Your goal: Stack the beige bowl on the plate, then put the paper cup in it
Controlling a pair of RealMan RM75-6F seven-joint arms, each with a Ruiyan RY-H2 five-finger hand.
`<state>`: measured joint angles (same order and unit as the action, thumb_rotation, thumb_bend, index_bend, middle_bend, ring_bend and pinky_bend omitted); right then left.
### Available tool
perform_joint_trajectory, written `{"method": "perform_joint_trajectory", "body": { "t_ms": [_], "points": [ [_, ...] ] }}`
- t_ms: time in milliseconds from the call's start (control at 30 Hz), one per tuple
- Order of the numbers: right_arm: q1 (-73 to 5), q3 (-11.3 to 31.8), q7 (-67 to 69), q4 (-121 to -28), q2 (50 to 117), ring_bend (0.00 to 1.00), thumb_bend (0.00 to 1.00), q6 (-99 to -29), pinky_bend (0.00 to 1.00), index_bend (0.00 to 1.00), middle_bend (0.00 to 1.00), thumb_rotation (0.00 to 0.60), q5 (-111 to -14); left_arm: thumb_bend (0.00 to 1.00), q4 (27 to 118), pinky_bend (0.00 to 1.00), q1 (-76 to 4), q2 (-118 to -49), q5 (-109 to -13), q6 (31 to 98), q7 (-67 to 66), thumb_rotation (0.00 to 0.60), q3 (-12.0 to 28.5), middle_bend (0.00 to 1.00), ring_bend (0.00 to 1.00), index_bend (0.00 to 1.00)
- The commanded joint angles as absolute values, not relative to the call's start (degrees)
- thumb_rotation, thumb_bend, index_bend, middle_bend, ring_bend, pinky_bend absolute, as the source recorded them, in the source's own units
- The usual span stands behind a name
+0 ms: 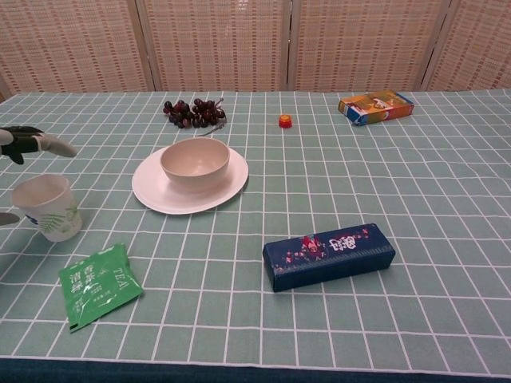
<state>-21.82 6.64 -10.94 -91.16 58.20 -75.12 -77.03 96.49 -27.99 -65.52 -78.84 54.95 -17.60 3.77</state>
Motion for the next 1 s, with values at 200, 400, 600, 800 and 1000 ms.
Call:
{"method": "perform_joint_trajectory", "body": {
  "t_ms": [200, 400, 600, 800, 1000],
  "points": [
    [-20.8, 6.9, -10.6, -91.0, 58.1, 0.86, 0.21, -75.3, 0.97, 0.15, 0.8, 0.6, -76.9, 0.25, 93.7, 0.23, -31.4, -68.0, -75.2, 50.6, -18.6, 0.6, 4.0, 0.0, 0.0, 0.09],
    [-20.2, 7.0, -10.5, -90.8, 58.0, 0.86, 0.21, -75.1, 0.97, 0.15, 0.8, 0.6, -76.6, 0.25, 90.5, 0.26, -33.0, -70.4, -73.9, 49.4, -18.1, 0.6, 4.3, 0.0, 0.04, 0.15],
    [-19.3, 6.8, -10.0, -90.6, 58.4, 0.86, 0.21, -74.9, 0.97, 0.15, 0.8, 0.6, -76.5, 0.25, 88.0, 0.46, -33.6, -72.1, -74.2, 50.1, -16.5, 0.6, 4.4, 0.1, 0.19, 0.27],
    [-17.6, 6.5, -9.3, -90.3, 59.0, 0.85, 0.21, -75.9, 0.97, 0.15, 0.8, 0.6, -76.1, 0.25, 87.5, 0.56, -33.9, -72.3, -74.2, 50.7, -15.7, 0.6, 4.2, 0.17, 0.26, 0.33],
    [-15.9, 6.1, -9.0, -90.4, 59.0, 0.81, 0.21, -76.7, 0.97, 0.15, 0.77, 0.6, -75.5, 0.25, 87.7, 0.61, -34.3, -72.0, -74.0, 50.9, -15.4, 0.6, 4.2, 0.22, 0.31, 0.36]
  ]
}}
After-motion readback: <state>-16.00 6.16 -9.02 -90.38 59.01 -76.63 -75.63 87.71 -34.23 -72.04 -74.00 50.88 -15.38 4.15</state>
